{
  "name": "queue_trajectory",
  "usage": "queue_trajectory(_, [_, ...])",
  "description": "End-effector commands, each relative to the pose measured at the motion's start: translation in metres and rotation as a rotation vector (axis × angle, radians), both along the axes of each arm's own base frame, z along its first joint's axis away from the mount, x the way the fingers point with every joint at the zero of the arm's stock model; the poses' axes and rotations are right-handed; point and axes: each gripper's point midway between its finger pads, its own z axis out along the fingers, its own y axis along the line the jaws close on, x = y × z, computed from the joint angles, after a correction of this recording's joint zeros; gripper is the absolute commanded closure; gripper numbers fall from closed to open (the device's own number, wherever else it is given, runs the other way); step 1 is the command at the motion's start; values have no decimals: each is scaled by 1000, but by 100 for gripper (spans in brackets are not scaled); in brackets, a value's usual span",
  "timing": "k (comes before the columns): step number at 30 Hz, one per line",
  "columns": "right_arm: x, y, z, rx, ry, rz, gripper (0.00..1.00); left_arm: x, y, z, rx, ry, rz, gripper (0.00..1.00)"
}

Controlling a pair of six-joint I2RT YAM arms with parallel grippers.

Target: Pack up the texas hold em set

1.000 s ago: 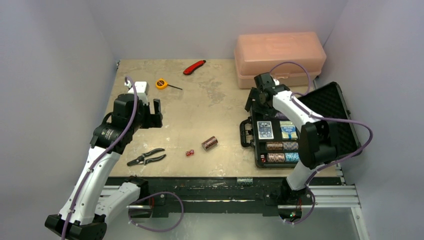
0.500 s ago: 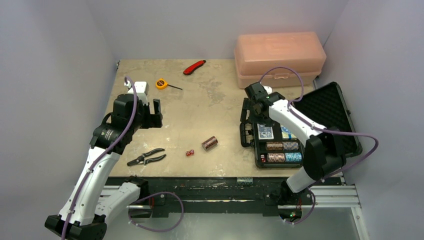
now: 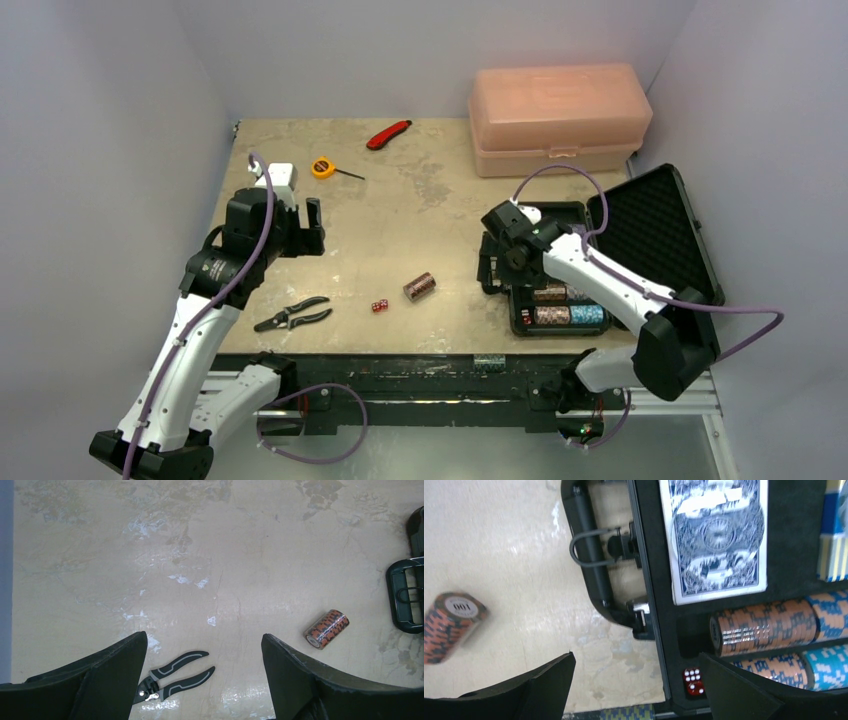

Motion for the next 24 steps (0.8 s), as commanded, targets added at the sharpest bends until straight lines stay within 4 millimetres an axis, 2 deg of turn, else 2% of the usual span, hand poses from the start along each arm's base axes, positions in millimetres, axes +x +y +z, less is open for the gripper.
queue_trajectory(1, [-32, 6, -2, 38, 54, -25, 1, 2, -1, 8, -8, -36, 2, 16])
queue_trajectory(4, [-53, 6, -12, 21, 112, -26, 1, 2, 0, 8, -7, -37, 3, 16])
queue_trajectory(9, [-82, 18, -21, 33, 162, 12, 1, 2, 0, 8, -4, -38, 5, 16])
queue_trajectory(24, [-136, 43, -46, 64, 247, 66, 1, 2, 2, 9, -1, -41, 11, 16])
